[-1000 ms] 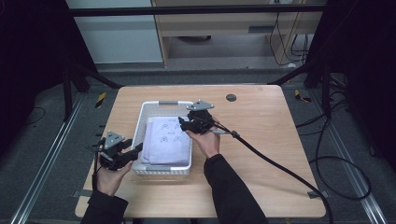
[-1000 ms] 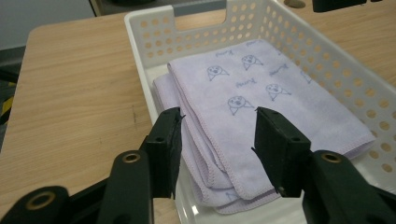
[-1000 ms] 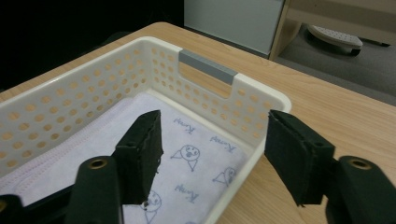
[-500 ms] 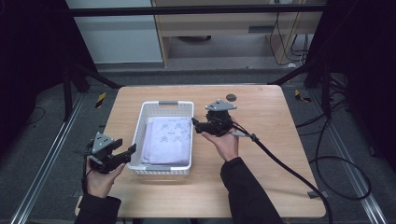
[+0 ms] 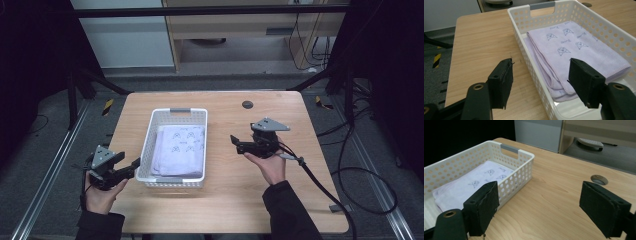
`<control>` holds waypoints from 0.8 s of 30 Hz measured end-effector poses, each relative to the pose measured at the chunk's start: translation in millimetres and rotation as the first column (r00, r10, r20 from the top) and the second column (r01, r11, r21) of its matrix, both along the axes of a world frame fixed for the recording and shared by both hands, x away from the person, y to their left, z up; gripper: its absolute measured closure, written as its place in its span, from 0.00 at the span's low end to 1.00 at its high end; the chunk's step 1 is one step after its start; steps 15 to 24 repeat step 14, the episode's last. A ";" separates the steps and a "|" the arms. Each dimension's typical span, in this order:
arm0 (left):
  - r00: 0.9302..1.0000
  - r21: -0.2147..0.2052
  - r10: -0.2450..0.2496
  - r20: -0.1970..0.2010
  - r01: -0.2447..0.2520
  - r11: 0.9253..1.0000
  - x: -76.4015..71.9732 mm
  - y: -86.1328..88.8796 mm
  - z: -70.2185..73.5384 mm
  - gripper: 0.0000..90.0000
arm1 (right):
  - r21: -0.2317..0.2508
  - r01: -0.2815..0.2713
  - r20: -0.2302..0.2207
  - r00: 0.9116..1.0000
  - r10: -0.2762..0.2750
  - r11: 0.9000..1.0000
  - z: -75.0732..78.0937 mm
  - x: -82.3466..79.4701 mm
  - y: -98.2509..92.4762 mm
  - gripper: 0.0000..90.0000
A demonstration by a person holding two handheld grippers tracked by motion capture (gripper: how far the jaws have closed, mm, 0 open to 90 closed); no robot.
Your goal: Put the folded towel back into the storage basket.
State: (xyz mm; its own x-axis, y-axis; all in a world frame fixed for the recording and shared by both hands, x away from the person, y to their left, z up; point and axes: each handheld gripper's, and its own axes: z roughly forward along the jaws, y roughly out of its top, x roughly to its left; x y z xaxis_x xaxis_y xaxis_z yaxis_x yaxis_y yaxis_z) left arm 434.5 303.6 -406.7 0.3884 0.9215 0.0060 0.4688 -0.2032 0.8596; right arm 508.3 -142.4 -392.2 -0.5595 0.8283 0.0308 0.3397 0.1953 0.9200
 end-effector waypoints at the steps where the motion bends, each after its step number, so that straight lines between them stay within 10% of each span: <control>1: 1.000 0.002 0.003 -0.002 -0.003 1.000 -0.7 1.2 -1.1 0.38 | 0.002 0.005 0.001 1.000 -0.005 1.000 -1.7 -2.7 -4.8 0.18; 13: 0.999 0.015 0.024 -0.022 -0.023 1.000 -7.1 13.9 -13.9 0.37 | -0.015 0.035 -0.041 0.999 -0.035 0.999 -35.8 -28.5 -58.0 0.19; 24: 0.999 0.020 0.026 -0.024 -0.025 0.999 -7.4 14.6 -14.9 0.37 | -0.021 0.033 -0.043 0.998 -0.034 0.999 -37.3 -29.9 -60.4 0.19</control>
